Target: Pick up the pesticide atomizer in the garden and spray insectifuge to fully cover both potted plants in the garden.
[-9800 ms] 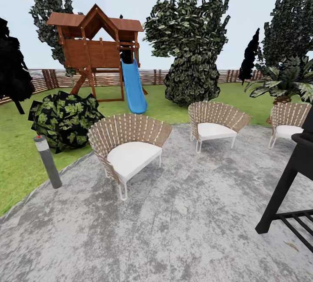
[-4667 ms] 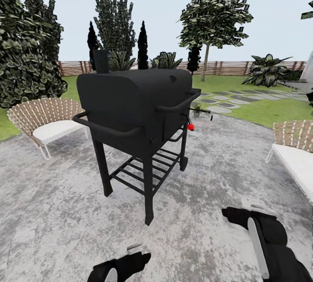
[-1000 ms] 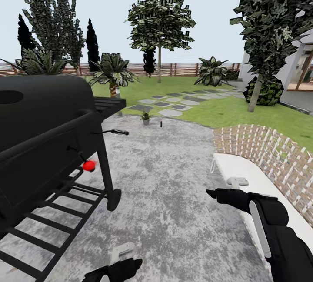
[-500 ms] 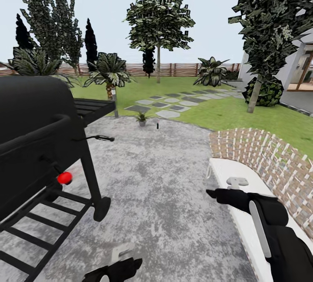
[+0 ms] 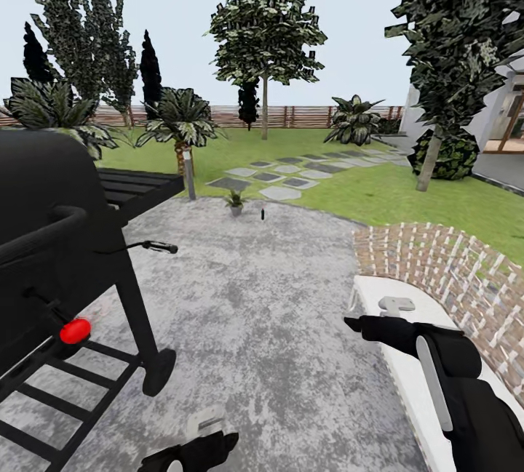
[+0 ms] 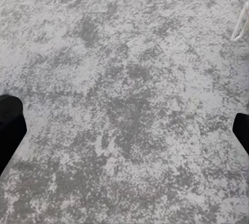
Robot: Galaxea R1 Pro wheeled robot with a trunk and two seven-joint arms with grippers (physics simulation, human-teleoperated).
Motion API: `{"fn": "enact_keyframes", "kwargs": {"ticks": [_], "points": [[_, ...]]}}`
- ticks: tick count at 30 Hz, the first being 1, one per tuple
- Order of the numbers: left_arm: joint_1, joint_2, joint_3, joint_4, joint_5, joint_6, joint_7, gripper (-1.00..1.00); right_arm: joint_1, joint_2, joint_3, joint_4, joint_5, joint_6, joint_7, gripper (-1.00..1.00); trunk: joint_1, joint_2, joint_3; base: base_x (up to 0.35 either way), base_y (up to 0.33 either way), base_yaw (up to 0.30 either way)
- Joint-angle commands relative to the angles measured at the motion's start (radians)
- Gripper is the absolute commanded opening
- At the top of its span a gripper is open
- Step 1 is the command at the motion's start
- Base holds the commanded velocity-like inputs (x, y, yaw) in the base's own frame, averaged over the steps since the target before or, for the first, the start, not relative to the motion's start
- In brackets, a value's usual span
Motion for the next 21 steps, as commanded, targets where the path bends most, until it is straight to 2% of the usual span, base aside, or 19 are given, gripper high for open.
{"fn": "enact_keyframes", "kwargs": {"ticks": [1, 21], "points": [[0.0, 0.0, -0.002, -0.002, 0.01, 0.004, 0.01, 1.0, -0.001, -0.001, -0.001, -0.001, -0.001, 0.005, 0.002, 1.0, 0.001, -0.001, -0.001, 0.337, -0.001, 0.0], [0.0, 0.0, -0.002, -0.002, 0.008, 0.003, 0.009, 1.0, 0.003, -0.007, -0.007, -0.001, -0.001, 0.005, 0.004, 1.0, 0.001, -0.001, -0.001, 0.337, 0.0, 0.0]]}}
